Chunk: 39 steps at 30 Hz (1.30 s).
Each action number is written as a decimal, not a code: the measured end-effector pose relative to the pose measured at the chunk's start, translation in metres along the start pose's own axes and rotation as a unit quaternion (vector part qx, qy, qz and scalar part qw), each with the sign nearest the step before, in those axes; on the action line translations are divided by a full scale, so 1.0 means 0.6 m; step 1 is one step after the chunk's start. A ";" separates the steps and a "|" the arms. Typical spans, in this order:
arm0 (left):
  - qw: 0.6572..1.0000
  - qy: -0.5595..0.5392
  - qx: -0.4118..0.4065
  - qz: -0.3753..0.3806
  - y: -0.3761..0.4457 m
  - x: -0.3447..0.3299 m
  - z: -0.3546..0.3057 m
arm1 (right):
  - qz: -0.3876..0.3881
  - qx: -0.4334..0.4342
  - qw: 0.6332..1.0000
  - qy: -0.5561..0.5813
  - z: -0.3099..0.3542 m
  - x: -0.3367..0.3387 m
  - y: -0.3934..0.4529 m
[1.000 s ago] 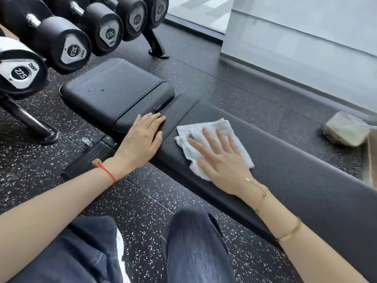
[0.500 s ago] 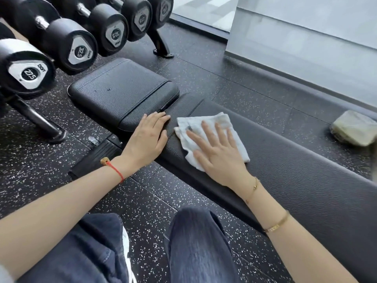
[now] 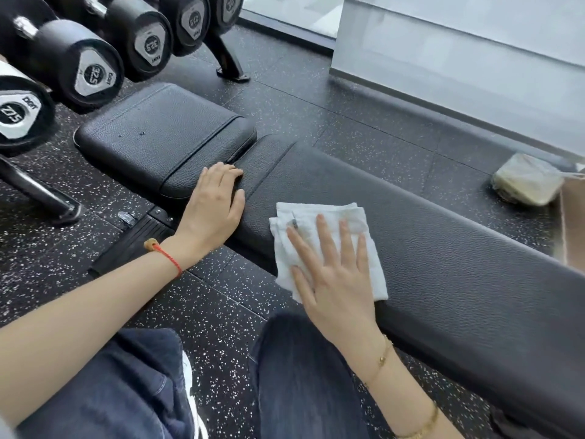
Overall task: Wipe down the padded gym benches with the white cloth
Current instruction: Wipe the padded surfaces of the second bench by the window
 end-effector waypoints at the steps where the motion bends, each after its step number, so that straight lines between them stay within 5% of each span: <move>1: 1.000 -0.001 0.002 0.001 0.000 -0.001 -0.002 | -0.003 -0.013 1.000 -0.004 -0.026 0.003 -0.006; 6: 1.000 -0.003 0.011 0.001 0.000 -0.003 -0.010 | 0.013 -0.072 0.997 0.007 -0.041 0.006 0.028; 11: 1.000 -0.003 0.016 0.000 0.002 -0.006 -0.011 | 0.033 -0.034 0.999 0.004 0.024 -0.004 0.078; 14: 1.000 -0.002 0.018 0.004 0.002 -0.007 -0.008 | 0.035 -0.029 0.999 0.008 -0.040 -0.002 0.066; 20: 1.000 0.006 0.010 0.020 0.005 -0.003 -0.010 | 0.071 -0.183 0.980 0.043 -0.186 0.004 0.170; 26: 1.000 0.010 0.007 0.028 0.008 -0.001 -0.011 | 0.067 -0.042 0.996 0.038 -0.023 -0.002 0.190; 30: 1.000 0.004 0.007 0.024 0.004 0.001 -0.008 | 0.053 0.051 0.997 0.039 -0.023 0.000 0.094; 35: 1.000 0.002 -0.003 0.031 -0.001 0.002 -0.012 | 0.076 -0.036 0.995 0.046 -0.099 -0.002 0.175; 39: 0.999 0.008 -0.006 0.032 0.000 0.004 -0.010 | 0.075 -0.064 0.994 0.050 -0.037 -0.002 0.254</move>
Point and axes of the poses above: each hand's wrist, its own y-axis towards the middle knuckle, its own x-axis out of the back of the hand, z = x × y, the point moved 7 cm from there along y, towards the middle knuckle, and after that the axes turned 13 degrees about -x, right-handed, at the moved point
